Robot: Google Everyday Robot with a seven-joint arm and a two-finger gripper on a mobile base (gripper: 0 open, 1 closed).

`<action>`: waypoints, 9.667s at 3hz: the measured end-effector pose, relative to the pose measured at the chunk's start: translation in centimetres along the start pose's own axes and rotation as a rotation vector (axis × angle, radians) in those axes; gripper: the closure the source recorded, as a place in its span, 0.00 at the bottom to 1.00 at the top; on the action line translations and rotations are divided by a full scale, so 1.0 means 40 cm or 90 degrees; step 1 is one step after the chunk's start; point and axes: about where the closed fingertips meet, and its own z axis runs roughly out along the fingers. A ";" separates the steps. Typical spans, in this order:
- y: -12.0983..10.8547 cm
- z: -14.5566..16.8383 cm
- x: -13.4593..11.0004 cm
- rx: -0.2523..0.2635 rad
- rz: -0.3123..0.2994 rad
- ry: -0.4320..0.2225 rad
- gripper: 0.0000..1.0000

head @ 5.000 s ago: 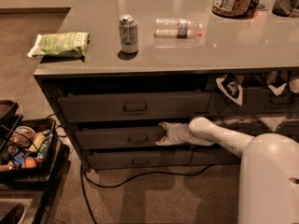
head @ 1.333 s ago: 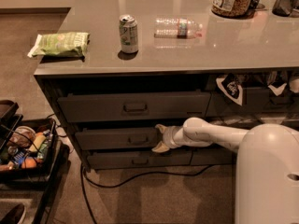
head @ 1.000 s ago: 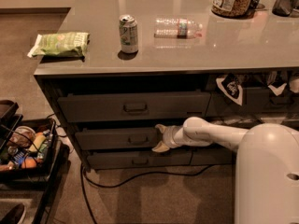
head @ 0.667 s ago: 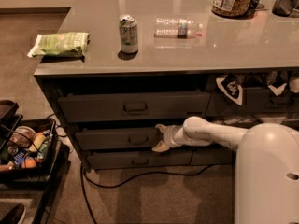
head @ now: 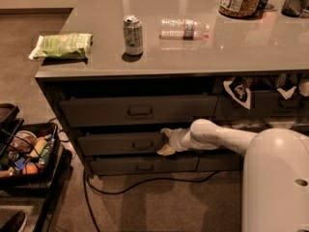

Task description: Open middle drawer

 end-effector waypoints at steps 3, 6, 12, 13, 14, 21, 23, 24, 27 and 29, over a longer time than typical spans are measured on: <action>-0.026 -0.003 -0.002 0.000 0.000 0.000 0.40; -0.018 -0.003 -0.005 -0.012 0.016 -0.008 0.41; 0.010 0.004 0.003 -0.021 0.032 -0.021 0.25; -0.020 0.018 0.014 0.038 0.004 -0.040 0.21; -0.033 0.022 0.013 0.054 -0.006 -0.045 0.13; -0.134 0.036 0.082 0.070 -0.027 0.069 0.00; -0.089 0.037 0.095 0.010 -0.019 0.081 0.00; -0.052 0.039 0.109 0.036 -0.001 0.079 0.00; -0.052 0.040 0.109 0.036 -0.001 0.079 0.42; -0.052 0.039 0.108 0.036 -0.001 0.079 0.52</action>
Offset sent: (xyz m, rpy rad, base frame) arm -0.1180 0.0195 -0.0406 0.3155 0.5276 0.0250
